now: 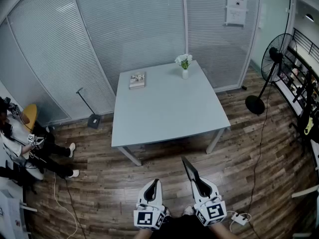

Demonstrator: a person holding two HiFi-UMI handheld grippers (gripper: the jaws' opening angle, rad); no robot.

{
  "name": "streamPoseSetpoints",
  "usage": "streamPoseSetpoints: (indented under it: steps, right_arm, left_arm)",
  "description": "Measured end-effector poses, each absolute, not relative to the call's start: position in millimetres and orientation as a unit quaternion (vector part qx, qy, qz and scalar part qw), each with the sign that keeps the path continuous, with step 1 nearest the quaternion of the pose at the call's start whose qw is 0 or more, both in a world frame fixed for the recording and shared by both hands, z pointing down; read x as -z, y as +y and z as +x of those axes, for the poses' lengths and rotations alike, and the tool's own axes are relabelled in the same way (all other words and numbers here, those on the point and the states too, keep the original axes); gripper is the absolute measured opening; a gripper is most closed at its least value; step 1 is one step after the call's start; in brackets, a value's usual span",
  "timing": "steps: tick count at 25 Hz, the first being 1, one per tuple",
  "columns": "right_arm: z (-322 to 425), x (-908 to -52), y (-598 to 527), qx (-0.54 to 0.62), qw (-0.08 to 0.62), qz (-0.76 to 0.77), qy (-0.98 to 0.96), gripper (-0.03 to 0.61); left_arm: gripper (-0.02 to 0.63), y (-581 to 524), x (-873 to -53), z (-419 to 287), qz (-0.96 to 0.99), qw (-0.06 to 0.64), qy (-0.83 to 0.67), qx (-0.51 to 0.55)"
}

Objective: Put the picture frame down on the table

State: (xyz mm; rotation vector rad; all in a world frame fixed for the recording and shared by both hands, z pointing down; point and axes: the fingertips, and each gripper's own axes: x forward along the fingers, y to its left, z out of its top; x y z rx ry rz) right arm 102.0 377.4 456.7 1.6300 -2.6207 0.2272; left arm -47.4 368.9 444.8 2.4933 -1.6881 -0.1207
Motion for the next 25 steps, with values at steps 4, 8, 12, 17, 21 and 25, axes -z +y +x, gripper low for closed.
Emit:
streamPoseSetpoints:
  steps: [4, 8, 12, 17, 21, 25]
  right_arm:
    - [100.9, -456.0, 380.7, -0.080, 0.021, 0.524, -0.848, 0.061]
    - [107.8, -456.6, 384.5, -0.089, 0.010, 0.522, -0.848, 0.063]
    - [113.3, -455.8, 388.6, -0.087, 0.009, 0.521, -0.849, 0.061]
    - [124.7, -456.5, 392.4, -0.087, 0.008, 0.516, -0.852, 0.061]
    - [133.8, -457.7, 392.9, -0.089, 0.009, 0.509, -0.856, 0.061]
    - [140.7, -459.0, 391.5, -0.085, 0.005, 0.500, -0.862, 0.061]
  left_arm:
    - [0.018, 372.5, -442.7, -46.6, 0.827, 0.063, -0.558, 0.042]
    - [0.018, 376.8, -444.9, -40.6, 0.826, 0.064, -0.559, 0.042]
    - [0.018, 381.2, -445.3, -34.4, 0.824, 0.065, -0.561, 0.041]
    - [0.018, 385.9, -445.4, -20.9, 0.822, 0.065, -0.565, 0.039]
    - [0.018, 388.8, -444.4, -10.9, 0.818, 0.065, -0.570, 0.038]
    - [0.018, 392.8, -449.0, -0.8, 0.814, 0.066, -0.575, 0.039]
